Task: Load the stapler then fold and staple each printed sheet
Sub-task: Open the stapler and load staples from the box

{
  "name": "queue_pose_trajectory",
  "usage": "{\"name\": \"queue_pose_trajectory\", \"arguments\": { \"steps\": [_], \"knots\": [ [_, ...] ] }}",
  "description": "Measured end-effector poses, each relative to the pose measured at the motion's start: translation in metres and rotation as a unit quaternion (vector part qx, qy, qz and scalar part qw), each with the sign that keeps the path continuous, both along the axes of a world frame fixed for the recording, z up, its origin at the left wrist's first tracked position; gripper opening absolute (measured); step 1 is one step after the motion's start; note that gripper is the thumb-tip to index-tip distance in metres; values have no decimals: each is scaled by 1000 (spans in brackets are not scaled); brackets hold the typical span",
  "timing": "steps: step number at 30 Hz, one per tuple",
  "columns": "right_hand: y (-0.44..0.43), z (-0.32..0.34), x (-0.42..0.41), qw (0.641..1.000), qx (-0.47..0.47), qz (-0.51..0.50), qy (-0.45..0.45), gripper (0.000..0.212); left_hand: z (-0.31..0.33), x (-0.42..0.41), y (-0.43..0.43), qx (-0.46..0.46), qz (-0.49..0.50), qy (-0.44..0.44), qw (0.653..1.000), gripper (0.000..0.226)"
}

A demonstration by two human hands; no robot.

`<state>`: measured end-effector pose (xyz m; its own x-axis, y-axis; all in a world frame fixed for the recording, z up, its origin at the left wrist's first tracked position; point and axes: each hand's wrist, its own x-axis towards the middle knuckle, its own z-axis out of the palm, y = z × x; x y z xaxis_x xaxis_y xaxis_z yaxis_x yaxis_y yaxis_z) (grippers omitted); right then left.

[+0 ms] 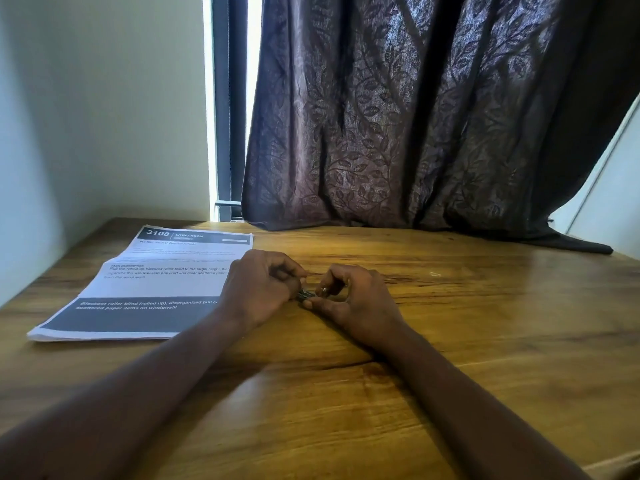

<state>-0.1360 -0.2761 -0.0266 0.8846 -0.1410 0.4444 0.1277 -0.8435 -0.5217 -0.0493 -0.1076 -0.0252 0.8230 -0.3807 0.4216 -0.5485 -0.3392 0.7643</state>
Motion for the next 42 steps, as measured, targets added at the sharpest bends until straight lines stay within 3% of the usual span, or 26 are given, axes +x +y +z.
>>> {"name": "queue_pose_trajectory", "arguments": {
  "steps": [11, 22, 34, 42],
  "knots": [
    [3, 1, -2, 1000, 8, -7, -2, 28, 0, 3, 2, 10, 2, 8, 1000, 14],
    [12, 3, -4, 994, -102, -36, -9, 27, 6, 7, 6, 3, -39, 60, 997, 18],
    [14, 3, -6, 994, -98, -39, -1, 25, 1, 7, 5, -36, -29, 75, 996, 15],
    [14, 3, -5, 995, -89, -35, -10, 26, 0, 5, 3, 4, -13, 24, 1000, 13]
  ]
}}
